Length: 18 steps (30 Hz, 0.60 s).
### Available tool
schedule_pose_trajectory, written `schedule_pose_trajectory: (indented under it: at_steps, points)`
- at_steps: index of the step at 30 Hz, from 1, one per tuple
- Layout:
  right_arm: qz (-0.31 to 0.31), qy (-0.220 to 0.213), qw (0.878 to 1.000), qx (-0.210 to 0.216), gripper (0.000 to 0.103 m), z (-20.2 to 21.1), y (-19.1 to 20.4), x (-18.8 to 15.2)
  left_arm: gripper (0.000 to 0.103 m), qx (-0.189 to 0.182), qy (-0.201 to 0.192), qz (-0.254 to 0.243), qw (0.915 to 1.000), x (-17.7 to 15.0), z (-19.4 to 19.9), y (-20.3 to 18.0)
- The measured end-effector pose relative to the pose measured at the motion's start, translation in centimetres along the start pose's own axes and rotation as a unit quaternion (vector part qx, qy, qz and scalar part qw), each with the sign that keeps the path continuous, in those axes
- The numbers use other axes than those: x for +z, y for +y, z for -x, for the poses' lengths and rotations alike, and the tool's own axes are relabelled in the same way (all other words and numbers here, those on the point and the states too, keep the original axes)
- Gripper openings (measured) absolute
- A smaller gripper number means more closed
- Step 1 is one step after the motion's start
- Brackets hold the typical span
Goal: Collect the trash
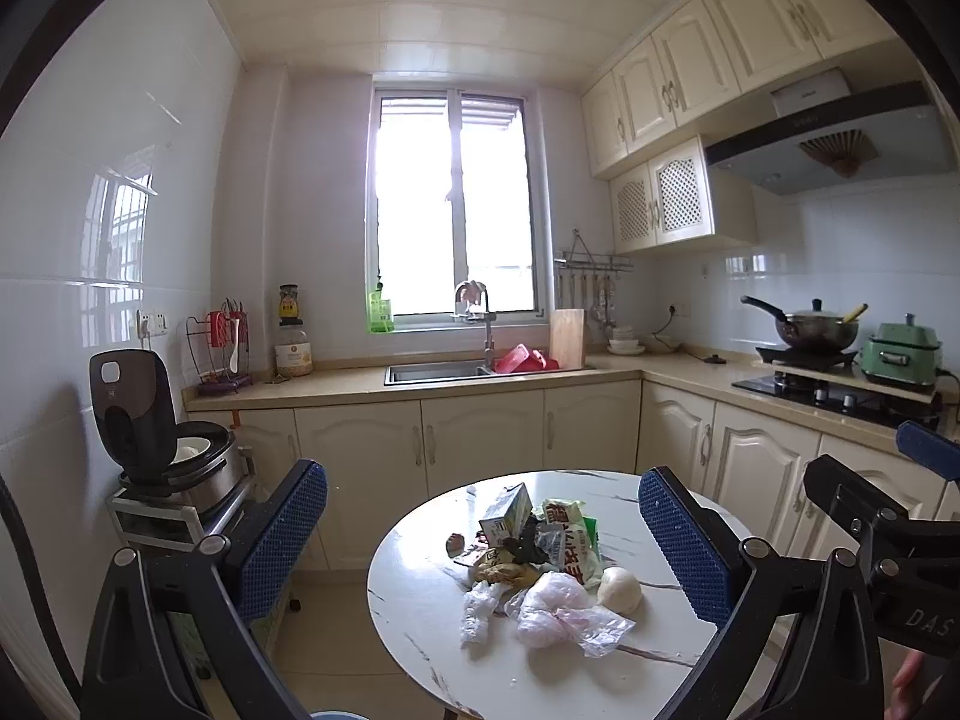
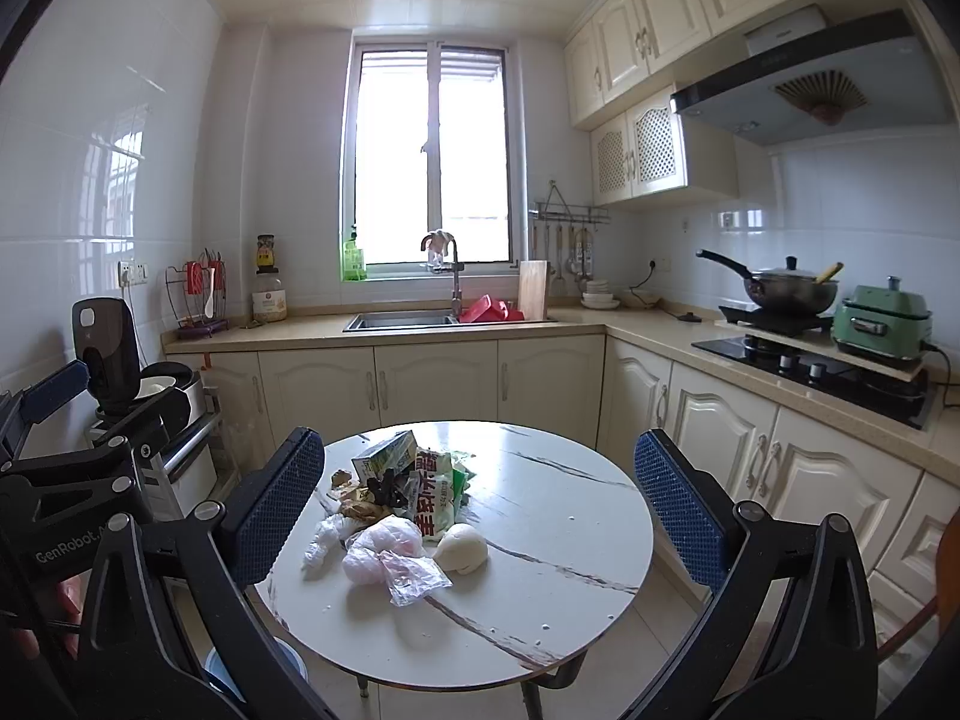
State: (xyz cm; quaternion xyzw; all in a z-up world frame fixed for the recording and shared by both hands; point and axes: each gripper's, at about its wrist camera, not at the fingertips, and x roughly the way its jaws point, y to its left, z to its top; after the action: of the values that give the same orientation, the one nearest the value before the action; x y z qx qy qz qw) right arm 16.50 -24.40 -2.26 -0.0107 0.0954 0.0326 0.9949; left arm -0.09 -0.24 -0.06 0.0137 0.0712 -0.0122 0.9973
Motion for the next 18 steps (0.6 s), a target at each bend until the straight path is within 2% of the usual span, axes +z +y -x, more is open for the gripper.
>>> schedule_pose_trajectory:
  at_steps: [18]
  points:
    - [-0.001,-0.001,1.000,0.000,0.103,0.04,0.32,-0.26,0.102,0.000,-0.001,-0.001,1.0000,0.02,0.40,-0.02]
